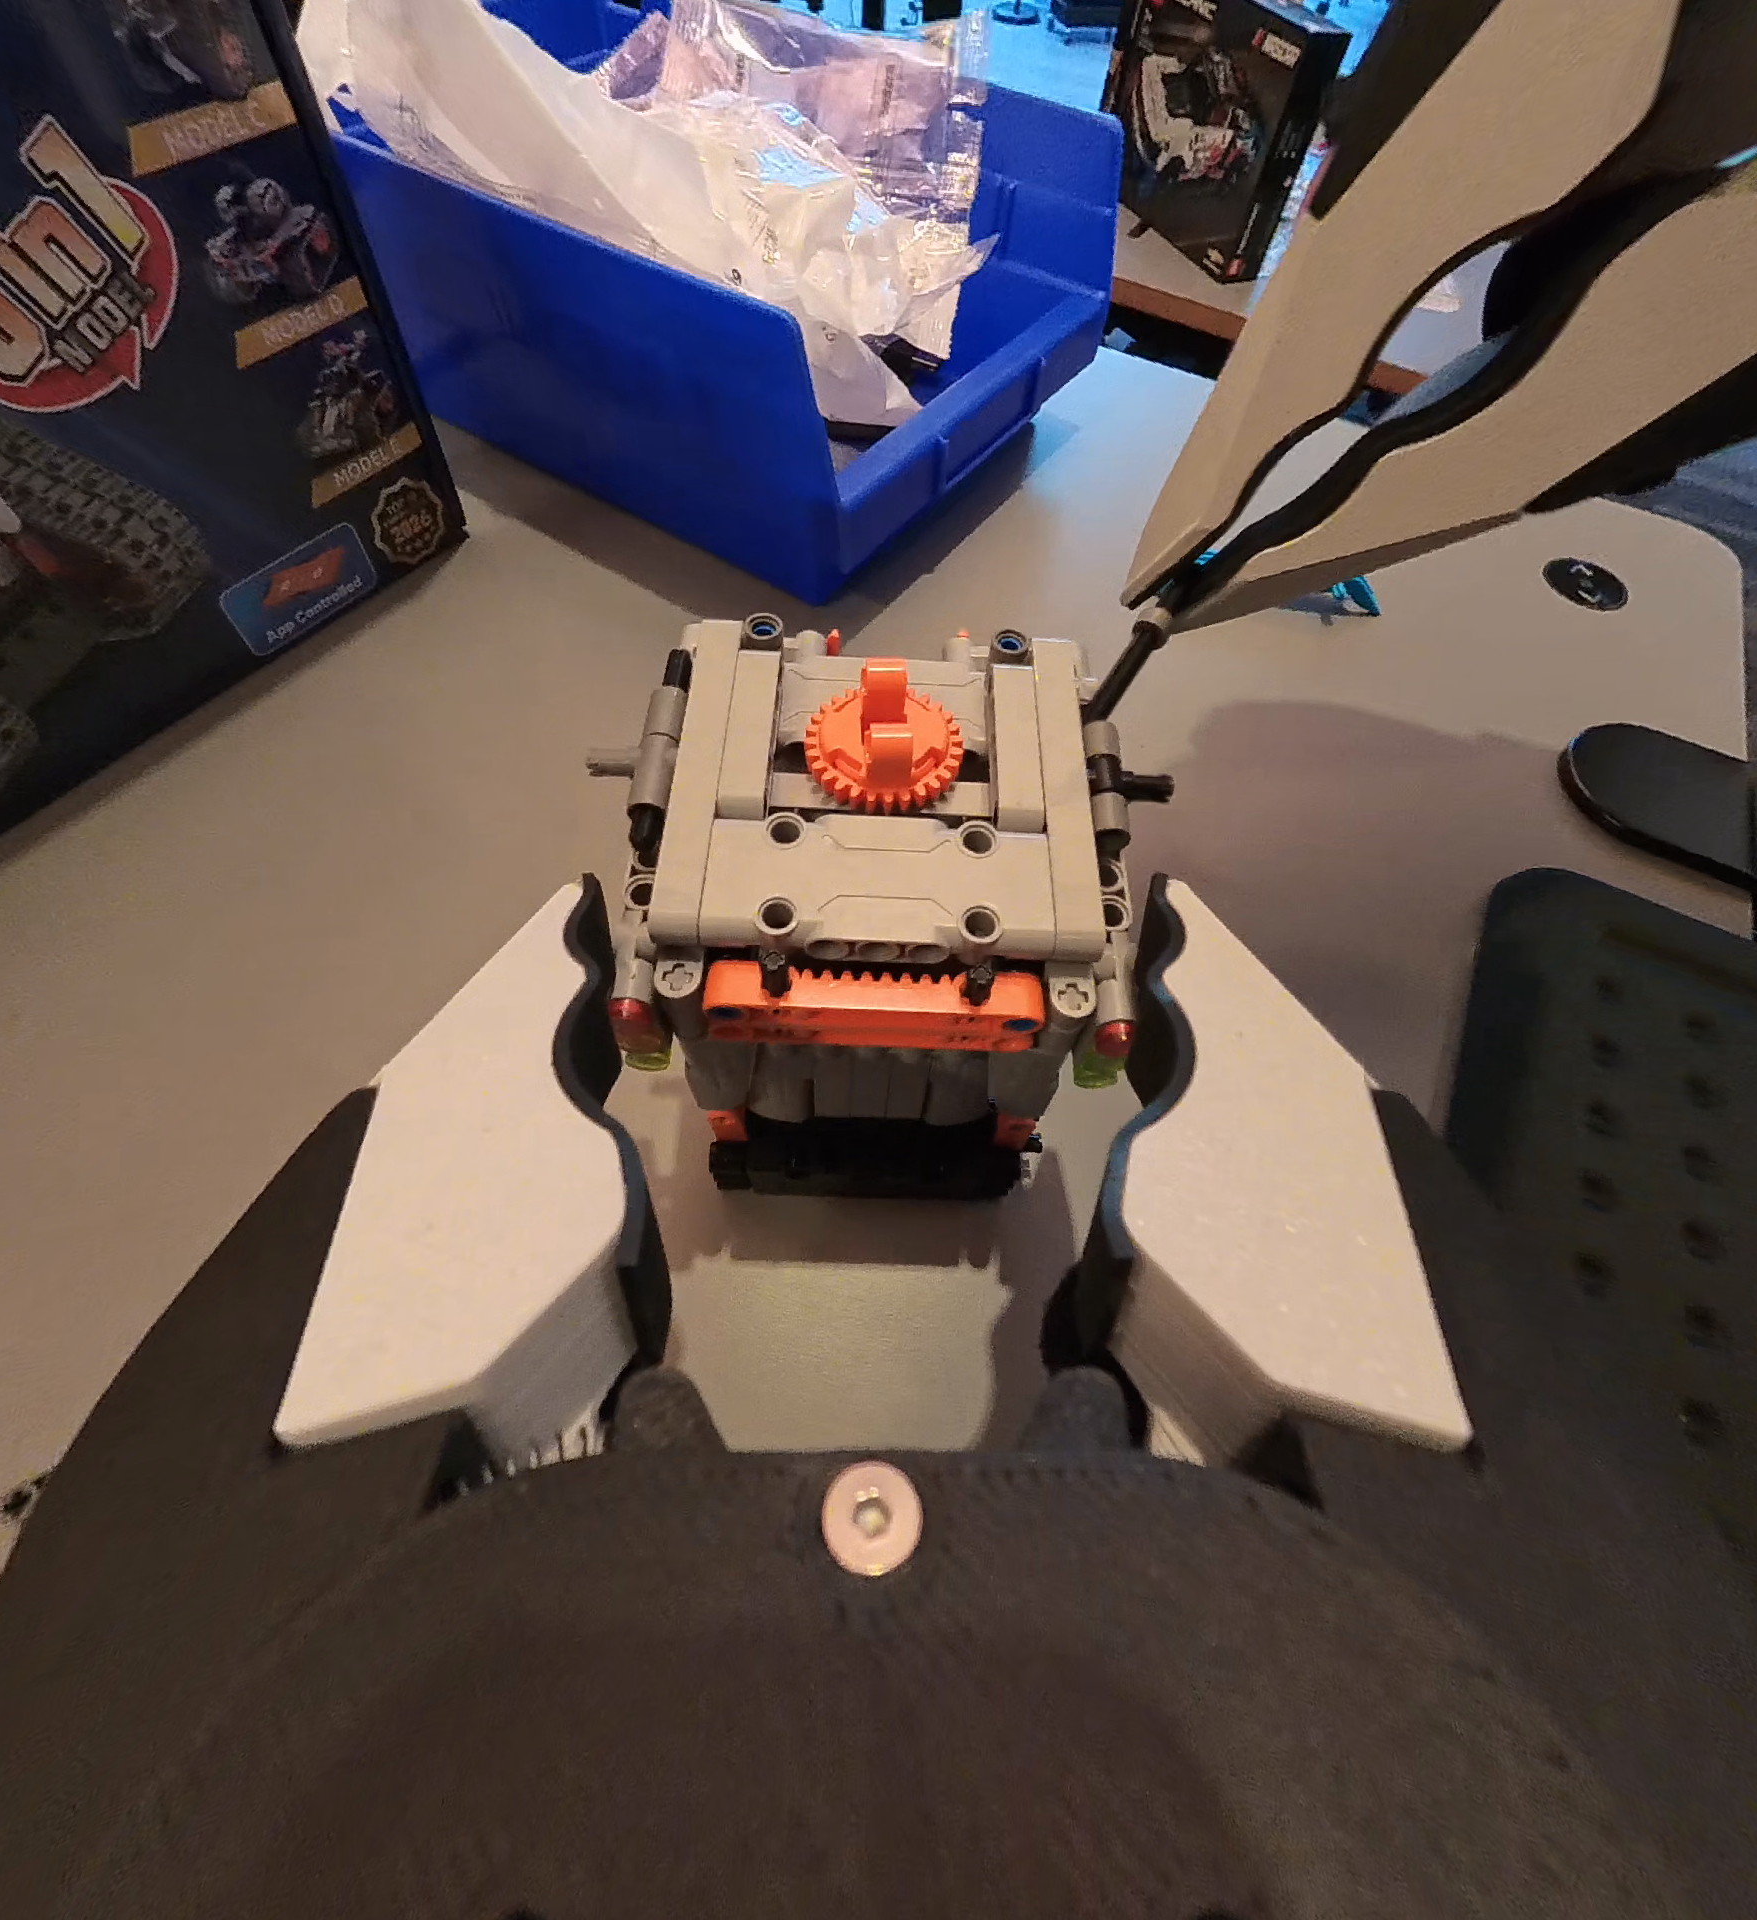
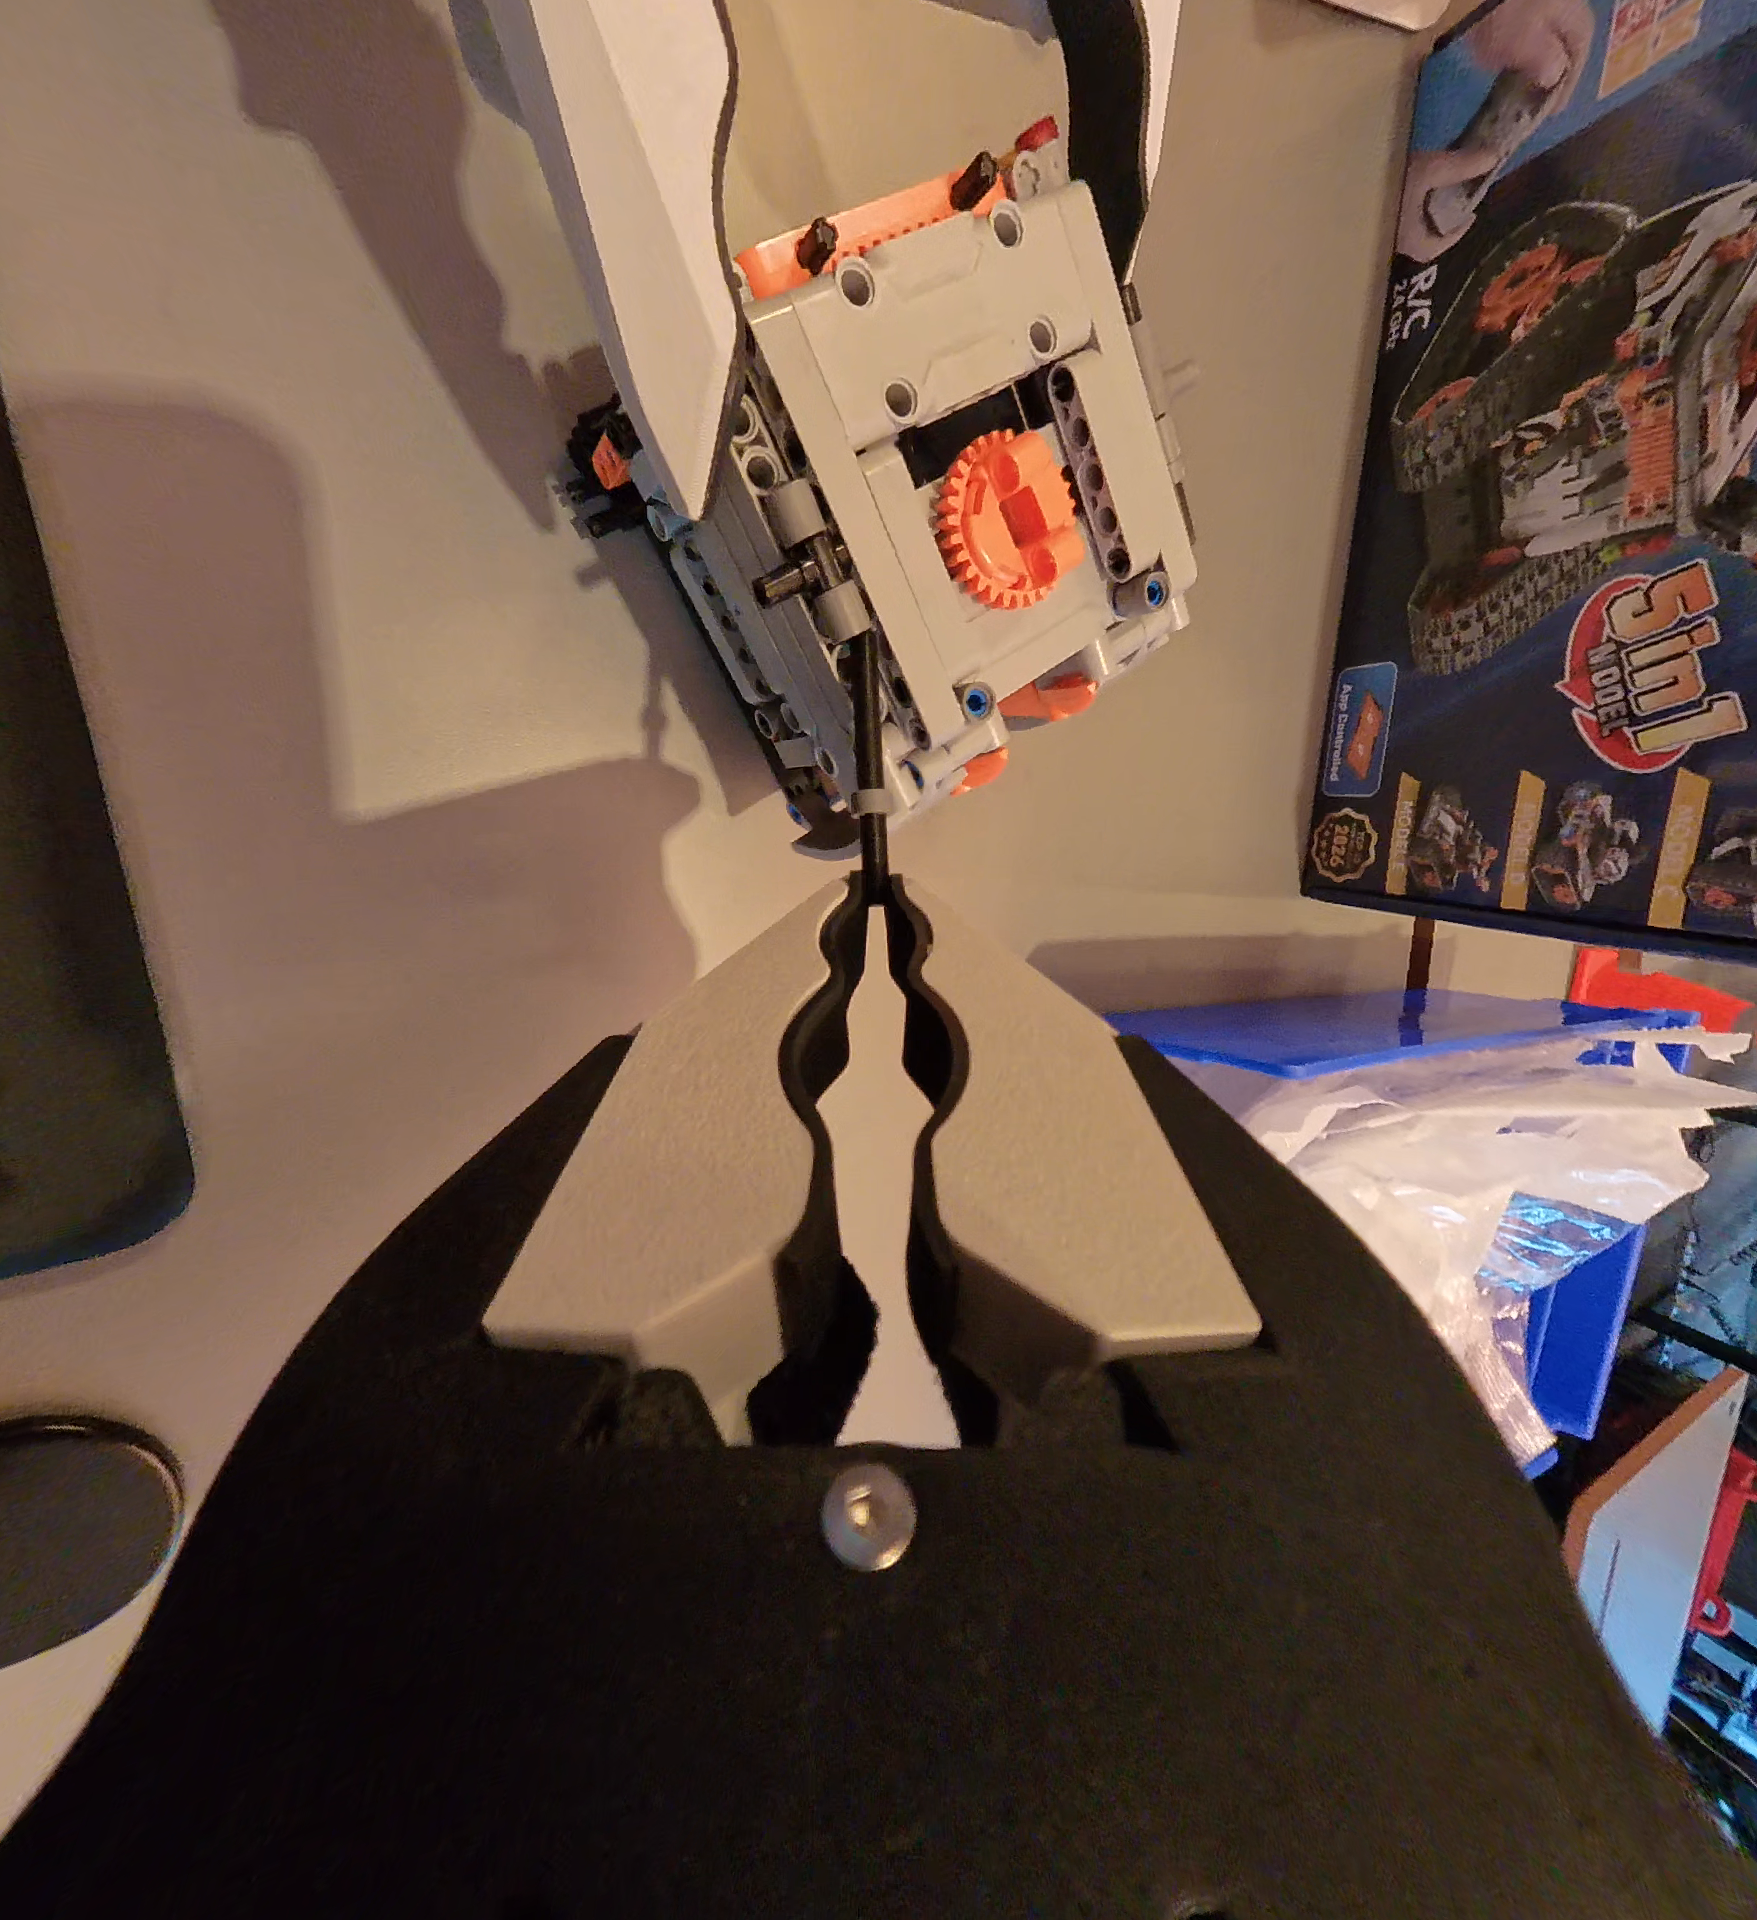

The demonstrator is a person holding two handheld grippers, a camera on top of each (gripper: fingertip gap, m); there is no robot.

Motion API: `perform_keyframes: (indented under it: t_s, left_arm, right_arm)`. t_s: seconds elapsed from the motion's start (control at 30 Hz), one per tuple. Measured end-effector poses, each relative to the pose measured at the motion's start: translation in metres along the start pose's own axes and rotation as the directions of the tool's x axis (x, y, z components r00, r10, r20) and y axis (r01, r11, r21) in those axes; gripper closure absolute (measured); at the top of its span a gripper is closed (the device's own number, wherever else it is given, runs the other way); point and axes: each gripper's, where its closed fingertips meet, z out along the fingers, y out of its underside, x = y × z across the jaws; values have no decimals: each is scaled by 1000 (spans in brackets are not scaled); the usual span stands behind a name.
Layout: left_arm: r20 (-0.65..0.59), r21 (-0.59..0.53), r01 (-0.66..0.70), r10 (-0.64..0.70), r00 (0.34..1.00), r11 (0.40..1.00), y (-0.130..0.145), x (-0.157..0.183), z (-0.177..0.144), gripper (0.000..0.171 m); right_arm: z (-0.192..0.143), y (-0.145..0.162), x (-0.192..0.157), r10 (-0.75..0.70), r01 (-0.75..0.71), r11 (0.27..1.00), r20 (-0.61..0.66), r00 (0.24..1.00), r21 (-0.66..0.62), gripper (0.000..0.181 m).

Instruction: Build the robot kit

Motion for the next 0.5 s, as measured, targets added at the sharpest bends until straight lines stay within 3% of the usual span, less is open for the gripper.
perform_keyframes:
  t_s: [0.5]
  left_arm:
    - [-107, 2, -39, 39, 993, 999, -1, -1, 0, 75]
  right_arm:
    - [6, -6, -2, -43, 34, 994, 84, 996, 109, 181]
